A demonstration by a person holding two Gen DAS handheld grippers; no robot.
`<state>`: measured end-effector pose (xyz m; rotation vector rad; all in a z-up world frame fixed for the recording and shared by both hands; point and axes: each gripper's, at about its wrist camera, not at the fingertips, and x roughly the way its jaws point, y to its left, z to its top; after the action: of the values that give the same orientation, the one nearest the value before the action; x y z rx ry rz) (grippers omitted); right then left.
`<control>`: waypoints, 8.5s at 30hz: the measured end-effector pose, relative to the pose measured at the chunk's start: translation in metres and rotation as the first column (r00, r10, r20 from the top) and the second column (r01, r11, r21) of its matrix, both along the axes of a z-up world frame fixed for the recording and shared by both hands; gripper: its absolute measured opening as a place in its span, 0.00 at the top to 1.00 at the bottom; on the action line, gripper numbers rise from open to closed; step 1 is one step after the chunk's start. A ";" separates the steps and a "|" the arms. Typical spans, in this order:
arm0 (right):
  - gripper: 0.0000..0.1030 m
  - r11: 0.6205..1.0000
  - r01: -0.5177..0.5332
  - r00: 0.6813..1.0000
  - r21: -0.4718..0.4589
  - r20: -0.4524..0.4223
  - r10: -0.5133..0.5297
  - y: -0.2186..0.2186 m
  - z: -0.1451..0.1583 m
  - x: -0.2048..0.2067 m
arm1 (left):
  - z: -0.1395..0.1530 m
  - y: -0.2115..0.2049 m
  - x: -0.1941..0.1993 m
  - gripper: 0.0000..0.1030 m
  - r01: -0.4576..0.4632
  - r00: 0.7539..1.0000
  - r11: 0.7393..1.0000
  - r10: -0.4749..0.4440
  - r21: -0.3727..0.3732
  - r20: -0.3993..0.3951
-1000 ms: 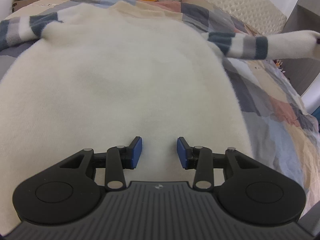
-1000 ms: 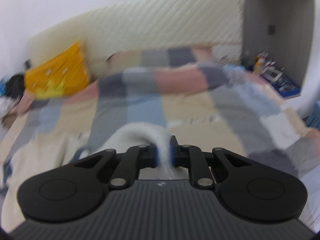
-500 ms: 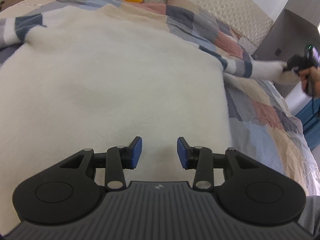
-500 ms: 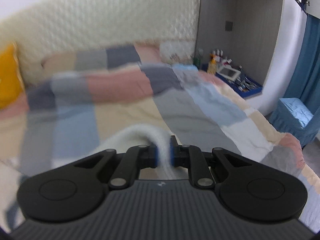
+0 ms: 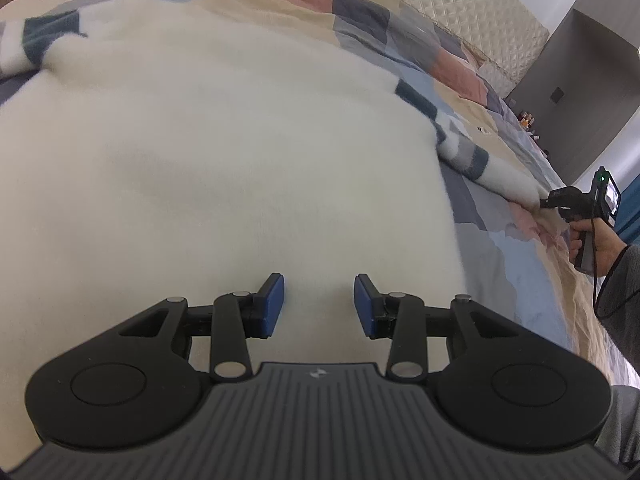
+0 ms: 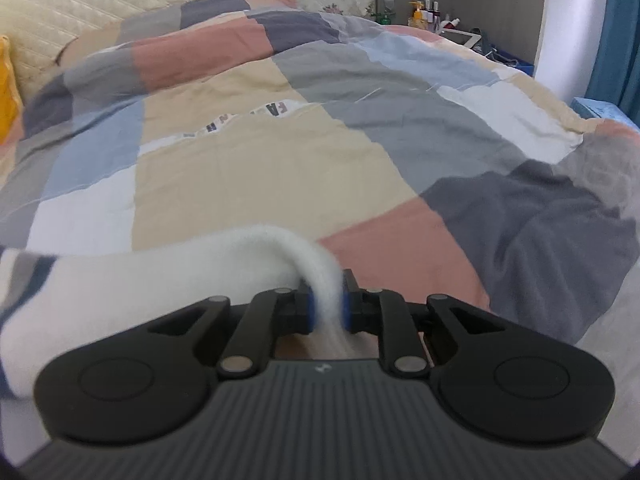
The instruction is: Fold large clothes
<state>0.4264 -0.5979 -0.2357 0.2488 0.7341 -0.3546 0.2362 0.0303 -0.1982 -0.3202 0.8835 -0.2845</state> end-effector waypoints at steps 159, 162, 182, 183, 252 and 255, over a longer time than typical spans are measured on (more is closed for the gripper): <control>0.96 0.691 -0.721 0.693 -0.051 -0.052 0.719 0.405 0.180 -0.229 | 0.084 0.104 -0.118 0.93 -0.138 0.965 0.989 0.145 -0.044 0.218; 0.96 0.603 -0.789 0.614 -0.113 -0.154 0.774 0.414 0.187 -0.242 | 0.095 0.117 -0.122 0.93 -0.149 0.962 0.984 0.167 -0.097 0.216; 0.93 0.639 -0.769 0.602 0.016 -0.317 0.733 0.381 0.150 -0.261 | 0.069 0.098 -0.096 0.94 -0.094 0.974 0.978 0.130 -0.188 0.185; 0.93 0.637 -0.770 0.600 0.036 -0.299 0.742 0.383 0.149 -0.262 | 0.069 0.099 -0.094 0.94 -0.090 0.974 0.977 0.127 -0.194 0.188; 0.91 0.541 -0.831 0.520 -0.133 -0.533 0.668 0.404 0.095 -0.259 | 0.046 0.078 -0.105 0.93 0.012 1.000 0.995 -0.013 -0.104 -0.003; 0.88 0.554 -0.828 0.512 -0.090 -0.522 0.682 0.399 0.097 -0.258 | 0.044 0.078 -0.107 0.91 0.014 1.000 0.995 -0.016 -0.103 -0.021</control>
<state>0.1686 -0.1989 -0.1383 -0.5236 1.1358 0.3656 0.1292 0.1083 -0.1537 -0.4127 0.8946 -0.3415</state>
